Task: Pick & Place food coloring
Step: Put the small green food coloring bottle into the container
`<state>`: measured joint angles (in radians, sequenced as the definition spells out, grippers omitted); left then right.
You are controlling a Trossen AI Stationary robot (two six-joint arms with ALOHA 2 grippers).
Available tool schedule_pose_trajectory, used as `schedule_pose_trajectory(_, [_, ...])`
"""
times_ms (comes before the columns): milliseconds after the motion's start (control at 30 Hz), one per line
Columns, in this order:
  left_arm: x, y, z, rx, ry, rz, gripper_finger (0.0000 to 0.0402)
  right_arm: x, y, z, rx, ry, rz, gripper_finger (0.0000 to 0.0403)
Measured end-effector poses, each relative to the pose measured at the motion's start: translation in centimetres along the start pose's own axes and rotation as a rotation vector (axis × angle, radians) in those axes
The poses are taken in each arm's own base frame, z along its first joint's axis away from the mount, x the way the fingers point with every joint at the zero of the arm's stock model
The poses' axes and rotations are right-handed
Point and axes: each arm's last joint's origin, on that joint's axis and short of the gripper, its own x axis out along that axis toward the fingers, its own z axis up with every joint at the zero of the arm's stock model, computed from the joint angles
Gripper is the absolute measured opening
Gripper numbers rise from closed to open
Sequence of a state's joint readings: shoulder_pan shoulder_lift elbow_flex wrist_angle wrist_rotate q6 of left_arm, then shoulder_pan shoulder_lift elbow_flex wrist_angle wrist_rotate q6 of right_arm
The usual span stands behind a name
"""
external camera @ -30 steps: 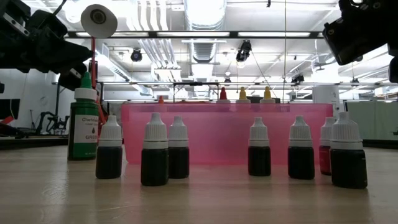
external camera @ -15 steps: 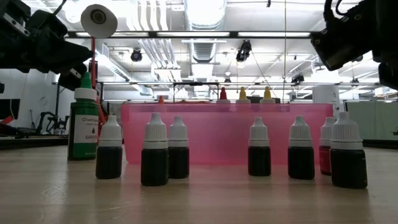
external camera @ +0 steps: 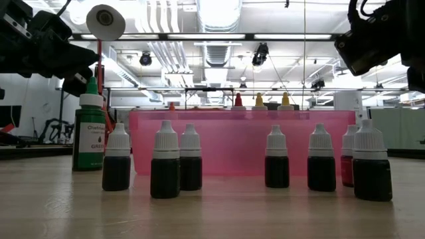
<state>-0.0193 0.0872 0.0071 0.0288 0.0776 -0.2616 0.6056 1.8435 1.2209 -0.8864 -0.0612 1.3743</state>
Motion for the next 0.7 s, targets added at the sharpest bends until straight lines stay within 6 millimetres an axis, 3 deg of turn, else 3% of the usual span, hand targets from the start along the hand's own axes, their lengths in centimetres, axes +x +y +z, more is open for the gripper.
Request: schedule_pose_trajectory(700, [0.0, 0.0, 0.01, 0.0, 0.0, 0.0, 0.0, 0.39, -0.34, 0.04, 0.01, -0.002, -0.014, 0.012])
